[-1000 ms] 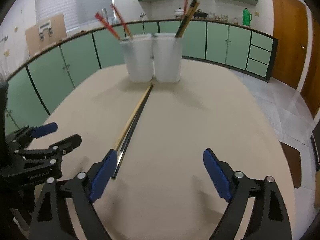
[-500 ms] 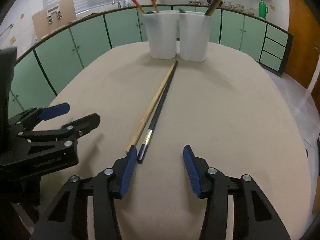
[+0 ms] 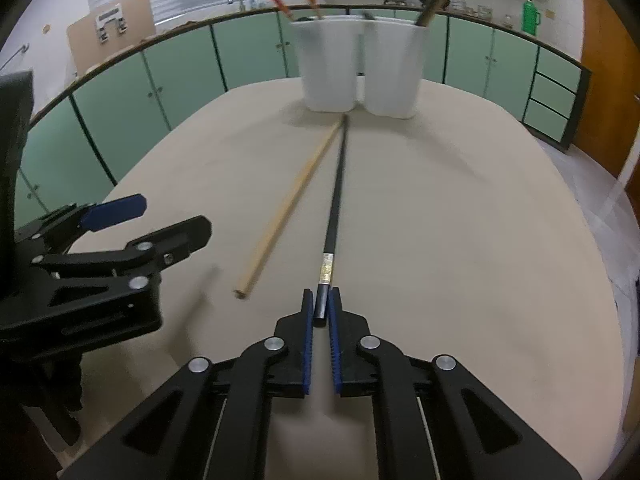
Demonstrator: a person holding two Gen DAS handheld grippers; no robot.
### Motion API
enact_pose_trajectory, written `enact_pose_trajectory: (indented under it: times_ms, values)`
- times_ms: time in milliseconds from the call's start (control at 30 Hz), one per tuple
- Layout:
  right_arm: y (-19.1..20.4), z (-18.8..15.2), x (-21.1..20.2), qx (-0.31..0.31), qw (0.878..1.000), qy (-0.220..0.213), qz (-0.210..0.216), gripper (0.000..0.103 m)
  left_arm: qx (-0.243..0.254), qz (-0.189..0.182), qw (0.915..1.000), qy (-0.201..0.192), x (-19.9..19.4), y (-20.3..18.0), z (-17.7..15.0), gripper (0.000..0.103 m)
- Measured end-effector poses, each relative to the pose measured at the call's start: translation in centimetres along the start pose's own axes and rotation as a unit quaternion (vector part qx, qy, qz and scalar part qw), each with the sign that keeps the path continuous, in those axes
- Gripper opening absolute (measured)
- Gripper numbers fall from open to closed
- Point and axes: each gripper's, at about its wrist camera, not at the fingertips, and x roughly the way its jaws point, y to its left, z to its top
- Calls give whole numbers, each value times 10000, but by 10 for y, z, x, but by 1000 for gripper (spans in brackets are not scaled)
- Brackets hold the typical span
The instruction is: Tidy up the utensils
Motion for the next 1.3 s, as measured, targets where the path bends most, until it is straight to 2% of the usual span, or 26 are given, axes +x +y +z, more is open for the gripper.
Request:
enact_pose_trajectory:
  times_ms: [167, 300, 400, 500, 700, 733, 800, 833, 1067, 1300]
  values:
    - [-22, -3, -8, 229, 9994, -73, -238, 6, 6, -247, 9997, 12, -3, -14, 0, 81]
    - [-34, -6, -12, 335, 9986, -116, -382, 6, 115, -262, 9995, 139, 3, -30, -4, 79]
    - [-41, -6, -13, 378, 9984, -134, -407, 6, 150, -192, 9993, 285, 11, -35, -9, 73]
    - [-42, -5, -13, 344, 9986, -163, -376, 6, 126, -179, 9987, 453, 18, -38, -11, 64]
    - [-47, -4, -8, 362, 9992, -92, -172, 7, 167, -148, 9987, 448, 20, -44, -8, 51]
    - [-46, -4, -8, 367, 9992, -106, -153, 8, 176, -146, 9987, 450, 20, -46, -8, 50]
    - [-46, -5, -9, 346, 9993, -105, -53, 19, 191, -138, 9987, 452, 20, -48, -8, 50]
    - [-46, -6, -10, 330, 9994, -112, -37, 21, 196, -127, 9987, 449, 20, -49, -9, 50]
    - [-51, -12, -15, 386, 9991, -100, 166, 22, 180, -135, 9988, 442, 19, -50, -9, 47]
    - [-49, -10, -12, 379, 9992, -79, 102, 21, 147, -130, 9988, 447, 19, -51, -9, 47]
